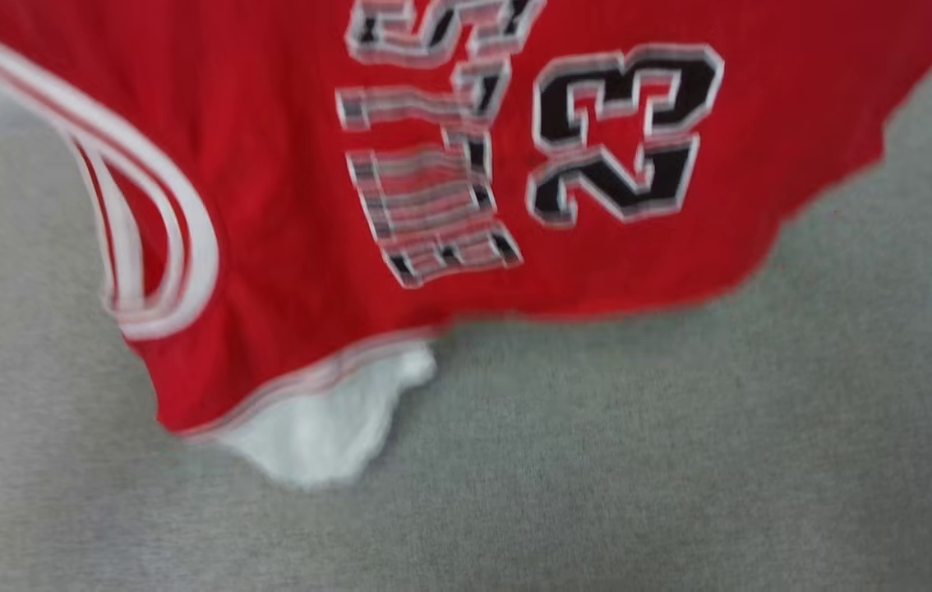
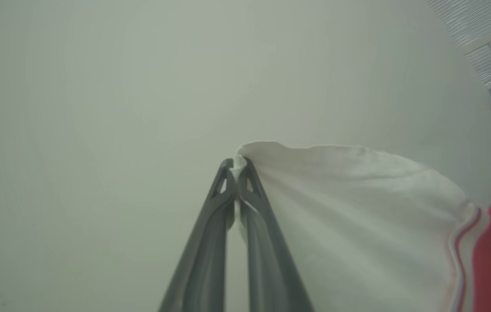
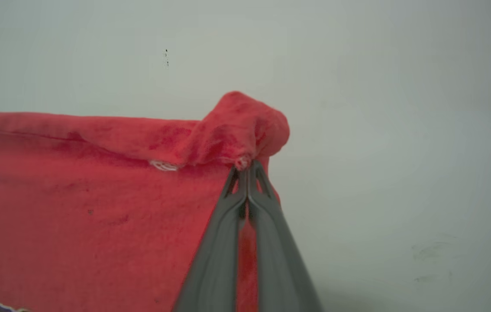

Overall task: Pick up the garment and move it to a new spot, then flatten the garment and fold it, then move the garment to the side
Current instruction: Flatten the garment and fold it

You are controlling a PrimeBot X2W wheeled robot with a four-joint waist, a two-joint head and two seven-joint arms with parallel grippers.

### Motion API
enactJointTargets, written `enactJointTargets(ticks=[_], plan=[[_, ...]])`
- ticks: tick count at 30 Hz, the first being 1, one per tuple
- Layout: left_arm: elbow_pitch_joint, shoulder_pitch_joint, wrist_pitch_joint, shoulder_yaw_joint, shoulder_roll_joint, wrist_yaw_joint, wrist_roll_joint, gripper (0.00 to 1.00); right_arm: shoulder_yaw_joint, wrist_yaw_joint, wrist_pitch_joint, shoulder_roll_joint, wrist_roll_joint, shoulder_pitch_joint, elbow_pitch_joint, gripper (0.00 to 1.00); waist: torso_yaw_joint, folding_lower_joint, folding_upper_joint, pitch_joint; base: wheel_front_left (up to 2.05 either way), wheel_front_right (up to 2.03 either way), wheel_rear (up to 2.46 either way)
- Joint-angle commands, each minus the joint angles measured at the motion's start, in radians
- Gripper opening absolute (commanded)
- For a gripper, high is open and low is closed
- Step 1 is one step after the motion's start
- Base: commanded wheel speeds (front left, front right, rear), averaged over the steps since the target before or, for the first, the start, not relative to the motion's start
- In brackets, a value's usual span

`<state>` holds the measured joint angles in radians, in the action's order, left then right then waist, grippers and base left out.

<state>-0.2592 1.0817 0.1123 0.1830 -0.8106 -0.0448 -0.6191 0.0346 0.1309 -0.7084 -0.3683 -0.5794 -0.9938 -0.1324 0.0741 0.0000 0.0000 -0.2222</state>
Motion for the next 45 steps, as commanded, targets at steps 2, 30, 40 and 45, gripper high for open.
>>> enactJointTargets(ticks=[2, 30, 40, 45], plan=[[0.09, 0.127, -0.019, 0.019, 0.014, -0.026, 0.022, 0.0, -0.013, 0.0, 0.037, 0.017, 0.036, -0.091, 0.045, 0.0, 0.022, 0.0, 0.0, -0.145, 0.0, 0.0, 0.0], [0.725, 0.356, -0.371, 0.236, 0.25, -0.084, 0.081, 0.0, -0.114, 0.0, 0.607, 0.131, 0.253, -0.352, 0.759, 0.0, -0.116, 0.0, 0.0, -0.394, 0.0, 0.0, 0.0], [0.572, -0.193, -0.378, 0.243, 0.305, -0.054, 0.073, 0.0, -0.235, 0.0, 0.639, 0.056, 0.134, 0.045, 0.749, 0.0, -0.163, 0.0, 0.0, -0.209, 0.0, 0.0, 0.0], [0.498, -0.47, -0.368, 0.236, 0.272, -0.029, 0.01, 0.0, -0.287, 0.0, 0.634, 0.005, 0.046, 0.255, 0.696, 0.0, -0.181, 0.0, 0.0, -0.104, 0.0, 0.0, 0.0]])
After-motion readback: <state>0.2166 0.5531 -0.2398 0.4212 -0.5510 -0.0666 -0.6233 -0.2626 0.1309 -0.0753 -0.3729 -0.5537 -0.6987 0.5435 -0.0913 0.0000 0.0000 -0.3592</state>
